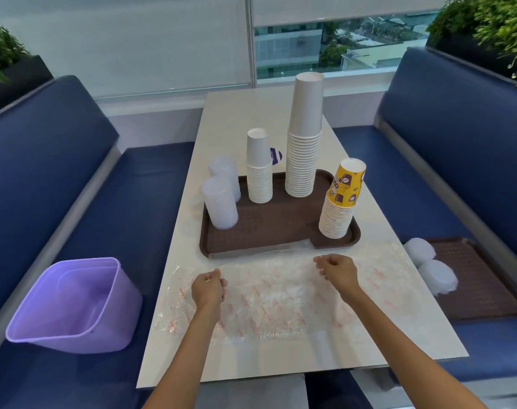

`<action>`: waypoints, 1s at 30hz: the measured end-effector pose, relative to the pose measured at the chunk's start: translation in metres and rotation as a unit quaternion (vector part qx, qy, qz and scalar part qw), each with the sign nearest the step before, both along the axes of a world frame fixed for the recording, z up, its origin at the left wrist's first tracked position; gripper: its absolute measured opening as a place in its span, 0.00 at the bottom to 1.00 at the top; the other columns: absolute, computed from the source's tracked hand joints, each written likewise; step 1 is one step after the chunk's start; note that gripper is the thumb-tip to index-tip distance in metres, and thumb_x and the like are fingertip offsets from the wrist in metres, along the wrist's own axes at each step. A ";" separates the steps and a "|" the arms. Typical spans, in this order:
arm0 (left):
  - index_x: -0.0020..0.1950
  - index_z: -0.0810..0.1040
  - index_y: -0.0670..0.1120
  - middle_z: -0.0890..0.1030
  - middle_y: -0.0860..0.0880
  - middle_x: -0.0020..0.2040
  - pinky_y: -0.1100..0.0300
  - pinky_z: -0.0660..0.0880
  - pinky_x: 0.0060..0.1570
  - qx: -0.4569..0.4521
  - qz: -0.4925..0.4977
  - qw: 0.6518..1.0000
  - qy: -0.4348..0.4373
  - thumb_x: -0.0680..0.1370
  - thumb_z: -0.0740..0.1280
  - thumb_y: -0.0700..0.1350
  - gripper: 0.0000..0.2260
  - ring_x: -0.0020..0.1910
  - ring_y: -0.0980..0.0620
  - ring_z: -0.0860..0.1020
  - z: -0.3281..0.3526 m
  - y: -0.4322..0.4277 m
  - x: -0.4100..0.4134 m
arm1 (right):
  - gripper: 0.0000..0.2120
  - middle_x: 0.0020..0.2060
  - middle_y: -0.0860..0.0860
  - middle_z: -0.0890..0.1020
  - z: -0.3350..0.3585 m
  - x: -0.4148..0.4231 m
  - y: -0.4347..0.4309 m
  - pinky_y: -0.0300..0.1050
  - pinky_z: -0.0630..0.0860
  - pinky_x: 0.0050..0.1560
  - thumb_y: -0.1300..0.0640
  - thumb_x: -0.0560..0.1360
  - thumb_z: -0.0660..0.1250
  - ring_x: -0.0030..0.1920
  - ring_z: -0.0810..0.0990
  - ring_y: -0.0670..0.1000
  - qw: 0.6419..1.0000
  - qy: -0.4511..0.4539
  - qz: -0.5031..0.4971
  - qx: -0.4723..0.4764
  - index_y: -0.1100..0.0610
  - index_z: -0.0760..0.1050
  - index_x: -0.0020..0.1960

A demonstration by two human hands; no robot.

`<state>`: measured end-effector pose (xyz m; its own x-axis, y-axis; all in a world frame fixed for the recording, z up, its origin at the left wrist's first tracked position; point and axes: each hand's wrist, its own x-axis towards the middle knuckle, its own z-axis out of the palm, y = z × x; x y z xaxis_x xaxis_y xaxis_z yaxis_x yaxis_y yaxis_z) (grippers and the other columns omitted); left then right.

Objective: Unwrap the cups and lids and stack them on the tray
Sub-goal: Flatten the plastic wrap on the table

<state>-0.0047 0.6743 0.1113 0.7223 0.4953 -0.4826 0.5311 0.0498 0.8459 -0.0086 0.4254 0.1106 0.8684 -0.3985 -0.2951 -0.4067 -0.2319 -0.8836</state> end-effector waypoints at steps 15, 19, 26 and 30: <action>0.55 0.74 0.37 0.79 0.38 0.53 0.56 0.74 0.47 0.135 -0.055 0.988 -0.049 0.80 0.63 0.41 0.08 0.48 0.44 0.77 0.003 -0.012 -0.009 | 0.09 0.37 0.52 0.77 0.020 0.015 0.024 0.36 0.68 0.34 0.56 0.81 0.59 0.33 0.73 0.45 0.972 -0.201 -0.064 -0.107 0.61 0.75 0.52; 0.57 0.75 0.37 0.78 0.39 0.55 0.54 0.74 0.50 0.128 -0.043 0.990 -0.036 0.80 0.63 0.42 0.10 0.51 0.42 0.77 0.003 -0.003 -0.008 | 0.09 0.36 0.51 0.79 0.022 0.020 0.011 0.35 0.68 0.33 0.58 0.79 0.62 0.33 0.74 0.47 0.960 -0.231 0.017 -0.156 0.61 0.78 0.54; 0.56 0.75 0.37 0.75 0.43 0.40 0.58 0.72 0.31 0.035 -0.003 0.999 0.003 0.81 0.62 0.44 0.10 0.31 0.51 0.69 -0.002 0.006 -0.002 | 0.16 0.33 0.54 0.80 0.042 0.021 0.000 0.33 0.67 0.23 0.63 0.68 0.75 0.25 0.72 0.44 0.980 -0.075 0.170 0.072 0.58 0.78 0.55; 0.51 0.75 0.39 0.71 0.46 0.33 0.62 0.64 0.26 -0.007 0.017 1.000 0.020 0.81 0.63 0.44 0.08 0.27 0.52 0.65 0.001 0.011 0.003 | 0.19 0.40 0.53 0.85 0.042 0.019 -0.003 0.35 0.68 0.24 0.69 0.70 0.72 0.26 0.77 0.43 0.970 -0.058 0.237 0.014 0.58 0.78 0.59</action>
<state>-0.0013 0.6855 0.1120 0.6849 0.5131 -0.5174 0.5622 0.0797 0.8232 0.0105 0.4225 0.1525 0.9799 0.0611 -0.1897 -0.1578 -0.3436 -0.9258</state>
